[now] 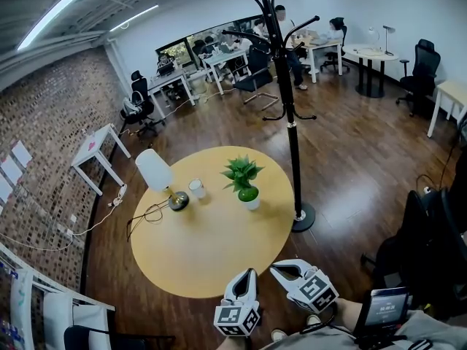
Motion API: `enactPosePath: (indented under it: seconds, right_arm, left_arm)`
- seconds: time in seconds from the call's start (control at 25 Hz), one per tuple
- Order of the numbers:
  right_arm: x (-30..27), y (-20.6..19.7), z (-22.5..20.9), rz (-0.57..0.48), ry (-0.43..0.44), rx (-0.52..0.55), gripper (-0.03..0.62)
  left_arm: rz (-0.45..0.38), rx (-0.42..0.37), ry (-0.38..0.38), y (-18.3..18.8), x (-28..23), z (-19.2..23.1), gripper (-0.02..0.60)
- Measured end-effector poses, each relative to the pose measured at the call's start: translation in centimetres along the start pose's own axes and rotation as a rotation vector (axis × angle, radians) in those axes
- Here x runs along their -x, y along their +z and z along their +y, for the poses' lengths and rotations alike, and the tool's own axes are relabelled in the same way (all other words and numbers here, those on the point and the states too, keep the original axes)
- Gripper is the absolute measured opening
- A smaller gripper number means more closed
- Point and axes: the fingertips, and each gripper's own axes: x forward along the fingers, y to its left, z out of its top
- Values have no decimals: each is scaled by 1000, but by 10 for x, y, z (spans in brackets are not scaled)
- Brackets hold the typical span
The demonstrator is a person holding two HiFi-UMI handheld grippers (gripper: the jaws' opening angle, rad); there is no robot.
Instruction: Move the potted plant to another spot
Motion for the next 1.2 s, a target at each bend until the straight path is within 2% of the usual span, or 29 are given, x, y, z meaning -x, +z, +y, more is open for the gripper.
enactPosePath:
  seconds: [1.2]
  right_arm:
    - [4, -4, -2, -12, -4, -1, 6]
  left_arm:
    - [-1, 8, 5, -10, 7, -10, -9]
